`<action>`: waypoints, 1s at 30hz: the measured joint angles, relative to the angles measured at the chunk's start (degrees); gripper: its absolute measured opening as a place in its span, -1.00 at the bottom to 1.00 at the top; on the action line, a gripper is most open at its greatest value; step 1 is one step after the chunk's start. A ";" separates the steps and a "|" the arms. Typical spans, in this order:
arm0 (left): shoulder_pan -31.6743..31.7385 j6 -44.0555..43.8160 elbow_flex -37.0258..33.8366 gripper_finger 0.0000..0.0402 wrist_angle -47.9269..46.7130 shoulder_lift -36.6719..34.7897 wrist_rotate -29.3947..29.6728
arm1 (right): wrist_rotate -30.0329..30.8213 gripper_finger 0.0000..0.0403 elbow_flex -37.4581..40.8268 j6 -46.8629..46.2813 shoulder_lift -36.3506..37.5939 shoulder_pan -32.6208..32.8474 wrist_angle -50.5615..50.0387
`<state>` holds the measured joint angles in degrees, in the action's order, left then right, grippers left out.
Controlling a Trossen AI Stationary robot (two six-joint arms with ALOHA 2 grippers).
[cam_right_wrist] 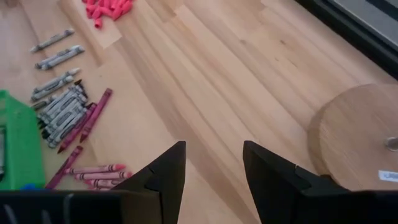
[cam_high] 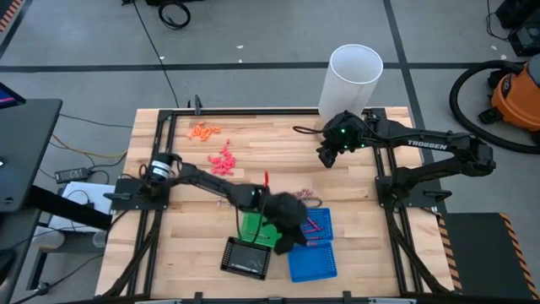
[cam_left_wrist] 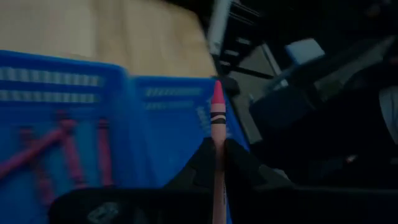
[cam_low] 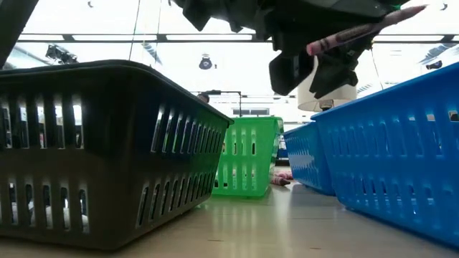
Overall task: Sort crayons
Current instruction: Put the pink crayon into the bottom blue bin
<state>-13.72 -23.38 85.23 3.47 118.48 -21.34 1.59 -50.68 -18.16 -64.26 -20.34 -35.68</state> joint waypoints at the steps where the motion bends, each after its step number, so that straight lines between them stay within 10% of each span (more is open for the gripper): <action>1: -0.84 0.06 0.00 -0.92 0.72 0.57 0.01 | 0.26 -0.16 0.00 -0.38 0.00 0.00 0.03; 19: -5.70 3.56 -0.06 -0.91 12.90 8.54 6.59 | 2.17 -0.16 0.00 -3.05 0.01 1.64 3.77; 30: -5.59 1.60 -0.04 -0.48 12.69 8.03 6.34 | 1.98 -0.16 0.00 -3.07 0.01 1.64 3.79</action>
<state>-19.31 -21.78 85.19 16.15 126.51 -15.00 3.57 -50.68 -21.23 -64.25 -18.70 -31.89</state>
